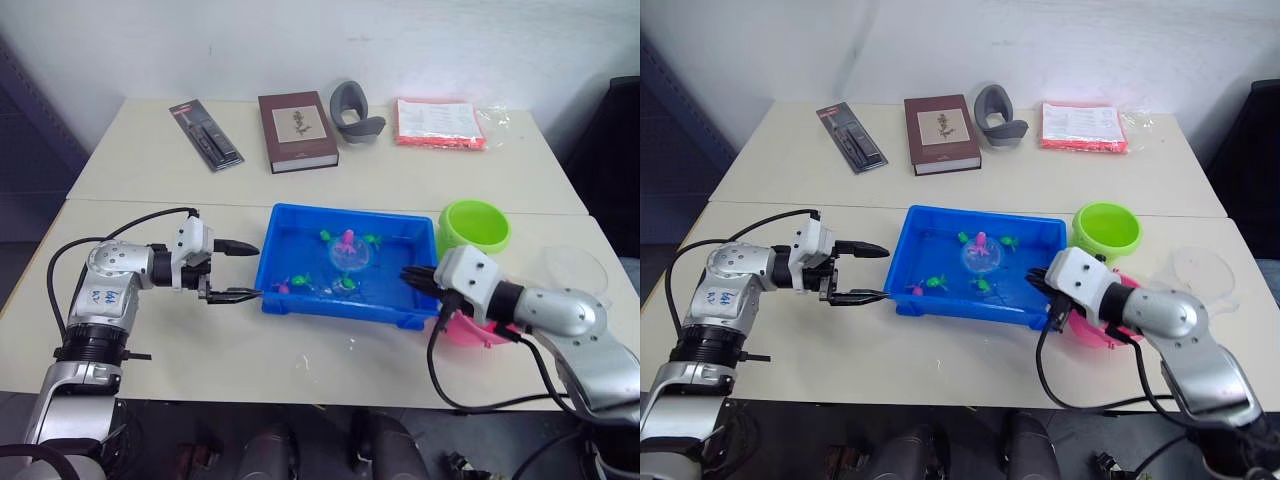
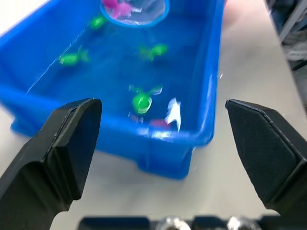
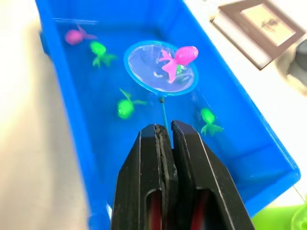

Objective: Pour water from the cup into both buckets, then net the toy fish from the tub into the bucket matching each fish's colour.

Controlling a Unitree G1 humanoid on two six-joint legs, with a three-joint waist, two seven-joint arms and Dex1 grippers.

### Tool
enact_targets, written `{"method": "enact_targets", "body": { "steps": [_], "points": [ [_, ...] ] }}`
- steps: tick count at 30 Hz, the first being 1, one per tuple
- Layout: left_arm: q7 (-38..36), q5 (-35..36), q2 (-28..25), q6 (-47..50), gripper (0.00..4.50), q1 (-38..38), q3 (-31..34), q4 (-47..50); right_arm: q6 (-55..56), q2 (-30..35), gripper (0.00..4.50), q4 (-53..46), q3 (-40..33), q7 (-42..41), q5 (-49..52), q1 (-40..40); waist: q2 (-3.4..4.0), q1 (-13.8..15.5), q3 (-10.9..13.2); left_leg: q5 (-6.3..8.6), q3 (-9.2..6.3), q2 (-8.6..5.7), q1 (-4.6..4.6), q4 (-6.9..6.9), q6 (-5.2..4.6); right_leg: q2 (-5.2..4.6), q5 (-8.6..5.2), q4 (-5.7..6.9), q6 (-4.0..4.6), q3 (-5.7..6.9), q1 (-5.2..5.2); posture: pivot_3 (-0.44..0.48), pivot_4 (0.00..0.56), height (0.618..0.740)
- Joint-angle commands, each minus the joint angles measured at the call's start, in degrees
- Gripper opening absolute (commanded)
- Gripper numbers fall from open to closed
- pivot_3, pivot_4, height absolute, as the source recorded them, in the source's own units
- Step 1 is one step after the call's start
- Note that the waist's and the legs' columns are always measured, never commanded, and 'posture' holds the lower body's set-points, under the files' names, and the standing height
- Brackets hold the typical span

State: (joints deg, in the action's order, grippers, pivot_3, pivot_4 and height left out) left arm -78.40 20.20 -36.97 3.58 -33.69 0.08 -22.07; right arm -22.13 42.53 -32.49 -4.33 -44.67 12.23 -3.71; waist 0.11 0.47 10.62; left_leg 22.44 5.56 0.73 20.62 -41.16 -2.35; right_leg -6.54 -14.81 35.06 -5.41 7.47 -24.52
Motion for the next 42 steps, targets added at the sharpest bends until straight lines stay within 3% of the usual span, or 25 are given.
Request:
{"method": "enact_targets", "body": {
  "steps": [1,6,16,24,32,42],
  "points": [
    [-0.4,4.5,1.1,5.0,4.47,1.5,0.4,7.8,4.0,-0.8,0.00,-5.6,-6.1,1.1,0.8,6.9,0.00,0.1,0.0,0.00,0.00,0.01,-0.03,0.00,0.00,0.02,0.00,0.00,0.00,-0.01,0.03,0.000,0.150,0.740],
    [-0.4,4.8,3.5,7.2,4.47,1.7,-1.7,11.1,7.4,-4.7,0.00,-10.0,-13.6,4.0,1.1,17.6,0.01,0.5,0.0,0.00,0.04,0.01,-0.15,0.00,0.01,0.04,0.00,0.05,0.00,-0.08,0.11,0.000,0.150,0.740],
    [-3.6,3.0,9.2,4.9,4.47,-3.7,-5.5,4.1,14.4,-16.9,0.00,-21.0,-29.6,8.7,-0.3,39.8,0.03,1.0,0.0,-0.01,0.05,-0.01,-0.20,0.01,0.03,0.14,0.00,0.03,0.00,-0.23,0.14,0.000,0.150,0.740],
    [-6.6,1.4,13.0,1.1,4.47,-8.4,-7.3,-3.6,28.1,-27.2,0.00,-15.8,-39.4,9.8,-2.1,51.5,0.03,0.8,-0.1,-0.01,0.28,0.04,-0.36,0.18,0.04,0.30,0.00,-0.02,0.00,-0.54,0.14,0.000,0.150,0.740],
    [-7.2,0.9,14.8,0.3,4.47,-9.3,-7.6,-5.0,44.4,-29.1,0.00,-5.4,-40.6,17.4,-18.8,52.1,0.04,0.7,-0.1,0.01,0.45,0.06,-0.41,0.21,0.03,0.27,-0.02,-0.03,0.02,-0.86,0.01,0.000,0.150,0.740],
    [-6.3,0.6,16.1,-0.1,4.47,-8.9,-7.5,-4.7,60.4,-23.7,0.00,1.9,-42.6,38.5,-57.6,51.2,0.04,0.8,-0.1,0.01,0.49,0.04,-0.40,0.20,0.04,0.24,-0.04,-0.05,0.06,-1.32,-0.03,0.000,0.150,0.740]
  ]
}}
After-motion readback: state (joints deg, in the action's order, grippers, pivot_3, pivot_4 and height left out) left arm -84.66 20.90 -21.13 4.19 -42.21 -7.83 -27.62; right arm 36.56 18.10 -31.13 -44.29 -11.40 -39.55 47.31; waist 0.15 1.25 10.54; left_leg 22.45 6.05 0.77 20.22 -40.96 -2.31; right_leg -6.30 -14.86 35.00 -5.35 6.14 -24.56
